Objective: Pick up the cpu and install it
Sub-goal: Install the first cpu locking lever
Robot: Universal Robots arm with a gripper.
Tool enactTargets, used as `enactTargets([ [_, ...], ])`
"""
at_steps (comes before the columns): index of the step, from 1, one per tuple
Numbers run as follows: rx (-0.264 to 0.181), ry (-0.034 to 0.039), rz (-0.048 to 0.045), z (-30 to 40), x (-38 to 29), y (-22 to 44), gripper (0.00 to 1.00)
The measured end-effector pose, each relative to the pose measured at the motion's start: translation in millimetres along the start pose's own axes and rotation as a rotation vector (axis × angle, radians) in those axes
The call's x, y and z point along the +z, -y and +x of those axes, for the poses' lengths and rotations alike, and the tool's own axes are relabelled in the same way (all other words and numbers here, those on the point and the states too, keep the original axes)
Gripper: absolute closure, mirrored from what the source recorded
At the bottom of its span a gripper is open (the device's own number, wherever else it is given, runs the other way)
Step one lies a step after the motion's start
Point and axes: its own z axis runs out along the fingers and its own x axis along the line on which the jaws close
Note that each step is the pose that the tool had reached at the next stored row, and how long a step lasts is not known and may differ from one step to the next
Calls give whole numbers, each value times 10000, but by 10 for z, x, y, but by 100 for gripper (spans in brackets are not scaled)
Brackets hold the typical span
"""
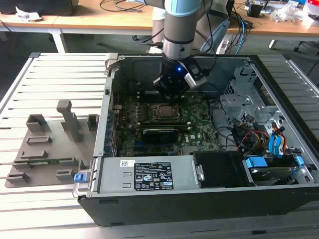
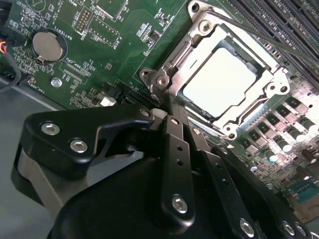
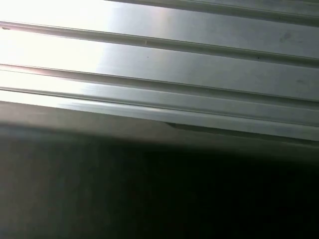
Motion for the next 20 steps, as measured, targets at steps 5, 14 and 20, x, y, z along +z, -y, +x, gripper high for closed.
enactTargets([
  [5,0,-2,0,10,1,87,89],
  [14,2,4,-4,30,-20,262,89],
  [20,0,1,1,29,-258,271,89],
])
